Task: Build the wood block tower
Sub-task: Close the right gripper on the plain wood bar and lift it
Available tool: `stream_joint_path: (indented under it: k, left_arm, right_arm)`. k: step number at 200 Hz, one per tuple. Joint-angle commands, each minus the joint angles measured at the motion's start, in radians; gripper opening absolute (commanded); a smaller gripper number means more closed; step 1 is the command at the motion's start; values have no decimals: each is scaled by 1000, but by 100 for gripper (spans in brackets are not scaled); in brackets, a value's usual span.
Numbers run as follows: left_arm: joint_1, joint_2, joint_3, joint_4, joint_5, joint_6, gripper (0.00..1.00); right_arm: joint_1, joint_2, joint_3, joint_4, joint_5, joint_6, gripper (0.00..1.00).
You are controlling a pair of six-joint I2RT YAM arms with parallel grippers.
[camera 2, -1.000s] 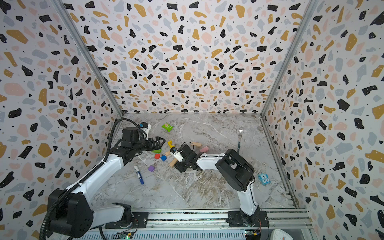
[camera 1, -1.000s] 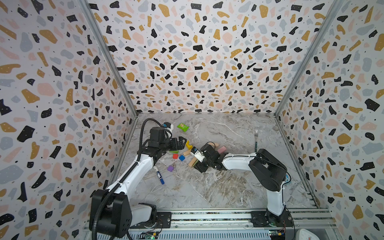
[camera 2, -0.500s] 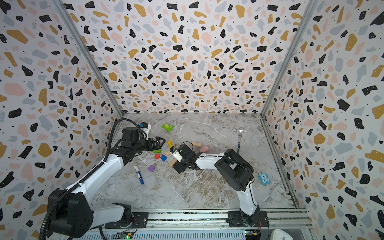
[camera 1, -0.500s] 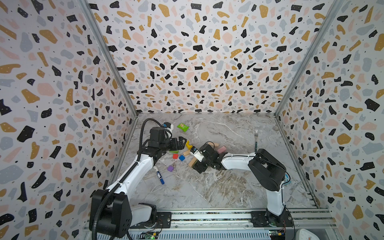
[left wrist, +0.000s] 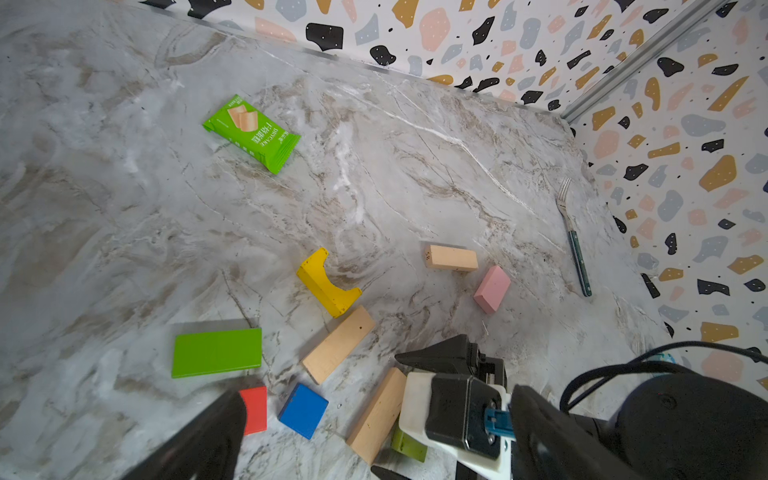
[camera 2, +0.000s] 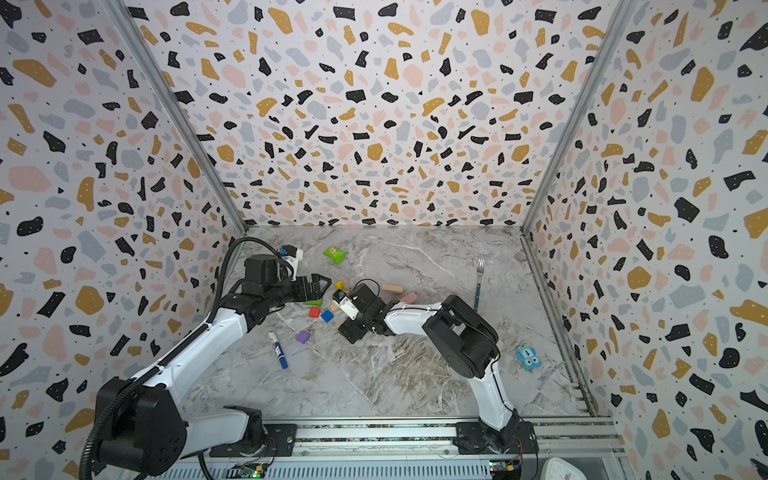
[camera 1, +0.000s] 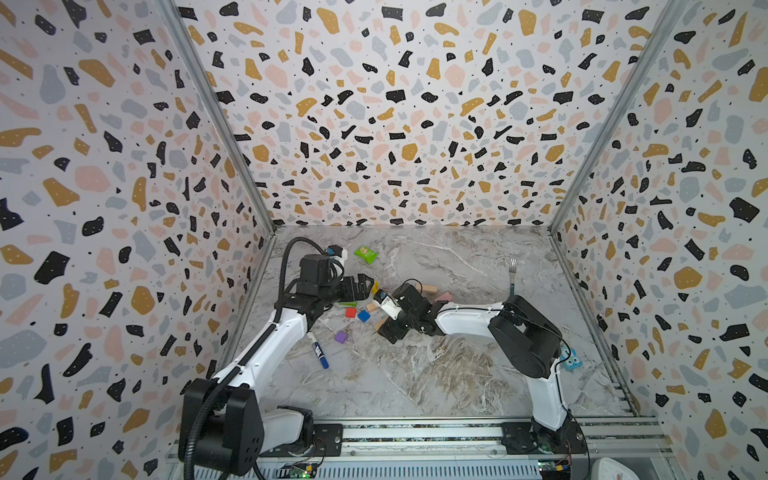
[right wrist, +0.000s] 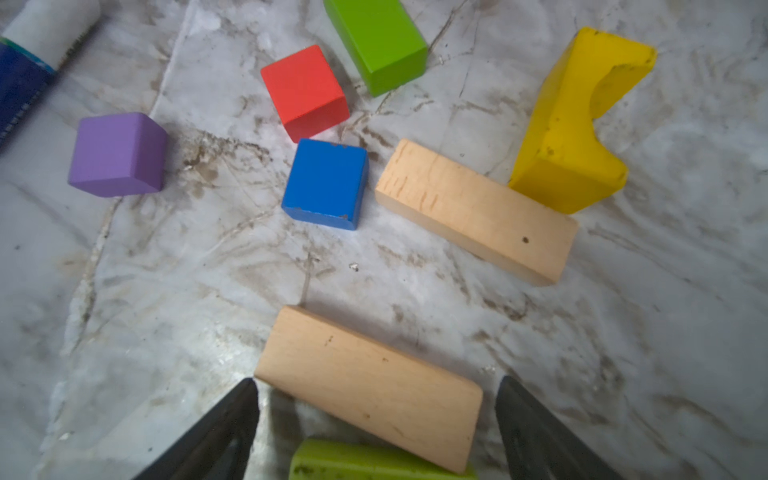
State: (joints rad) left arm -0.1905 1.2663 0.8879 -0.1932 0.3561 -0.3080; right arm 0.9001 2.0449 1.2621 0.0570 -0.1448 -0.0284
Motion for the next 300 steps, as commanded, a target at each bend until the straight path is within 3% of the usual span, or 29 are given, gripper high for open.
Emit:
stream_joint_path:
  k: [1, 12, 51, 98, 157, 183, 250, 300]
  left_arm:
    - [8, -19, -10, 28, 10, -5, 100]
    - [8, -21, -9, 28, 11, -5, 100]
    - [8, -31, -10, 27, 11, -6, 100]
    - [8, -27, -15, 38, 23, -22, 100]
    - [8, -47, -20, 41, 15, -21, 100]
    - [8, -39, -28, 59, 36, -43, 100]
    - [8, -36, -24, 50, 21, -33, 100]
    - [8, -32, -27, 52, 22, -34, 100]
  right_arm:
    - [14, -3, 36, -43, -16, -5, 93]
    - [17, -3, 37, -45, -19, 9, 100]
    - [28, 27, 79, -77, -18, 101, 99]
    - [53, 65, 108, -84, 79, 217, 100]
    - [63, 58, 103, -97, 155, 212, 84]
    - [63, 48, 105, -91, 159, 213, 59]
    - [63, 17, 125, -90, 201, 214, 58]
    - [28, -44, 127, -112, 250, 332, 55]
